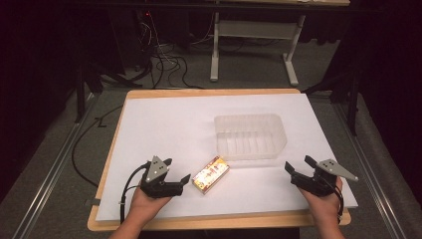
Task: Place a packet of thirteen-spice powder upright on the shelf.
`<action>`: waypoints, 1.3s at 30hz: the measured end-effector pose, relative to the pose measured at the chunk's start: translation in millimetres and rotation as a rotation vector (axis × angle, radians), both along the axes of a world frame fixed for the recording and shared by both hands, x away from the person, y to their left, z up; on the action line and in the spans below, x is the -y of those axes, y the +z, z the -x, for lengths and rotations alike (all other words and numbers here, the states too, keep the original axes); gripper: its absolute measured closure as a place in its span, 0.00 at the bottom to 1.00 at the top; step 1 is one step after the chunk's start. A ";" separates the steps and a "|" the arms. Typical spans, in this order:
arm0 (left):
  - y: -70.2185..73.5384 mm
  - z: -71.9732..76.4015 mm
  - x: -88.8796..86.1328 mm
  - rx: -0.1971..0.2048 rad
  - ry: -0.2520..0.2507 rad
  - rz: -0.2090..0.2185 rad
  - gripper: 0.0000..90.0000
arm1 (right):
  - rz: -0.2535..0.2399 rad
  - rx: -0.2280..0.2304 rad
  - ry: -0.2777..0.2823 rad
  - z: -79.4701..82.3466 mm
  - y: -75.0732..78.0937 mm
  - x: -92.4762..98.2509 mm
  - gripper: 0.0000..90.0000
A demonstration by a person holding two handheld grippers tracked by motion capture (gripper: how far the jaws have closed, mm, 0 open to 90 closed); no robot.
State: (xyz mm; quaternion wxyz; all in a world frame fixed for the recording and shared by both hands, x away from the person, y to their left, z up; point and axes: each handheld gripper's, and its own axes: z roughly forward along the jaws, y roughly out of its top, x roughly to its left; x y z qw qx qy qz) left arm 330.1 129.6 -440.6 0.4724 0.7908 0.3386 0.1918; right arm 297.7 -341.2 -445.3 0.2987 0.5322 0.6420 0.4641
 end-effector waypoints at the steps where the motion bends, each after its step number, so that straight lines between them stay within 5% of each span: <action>1: 0.2 0.3 -0.2 0.000 0.000 0.000 0.19 | -0.003 -0.002 -0.002 -0.1 0.0 -0.2 0.21; 7: 3.8 0.4 2.0 0.003 -0.023 -0.054 0.19 | 0.008 -0.005 -0.001 -0.1 -0.7 -2.9 0.22; 9: 3.5 -0.2 3.2 -0.027 -0.032 -0.059 0.18 | -0.003 -0.008 0.001 -0.9 -1.7 -1.8 0.22; 16: 2.7 0.8 12.9 -0.031 -0.057 -0.108 0.18 | -0.041 -0.022 -0.011 -3.4 -3.9 2.6 0.25; 19: 4.0 0.5 17.5 -0.053 -0.072 -0.117 0.18 | -0.033 -0.030 -0.006 -4.4 -5.0 2.2 0.25; 23: 5.0 -1.0 28.9 -0.092 -0.127 -0.181 0.18 | -0.032 -0.035 -0.002 -4.3 -5.1 0.6 0.26; 39: 2.3 -18.3 83.4 -0.237 -0.199 -0.336 0.18 | -0.033 -0.029 0.024 -5.3 -4.5 -3.1 0.29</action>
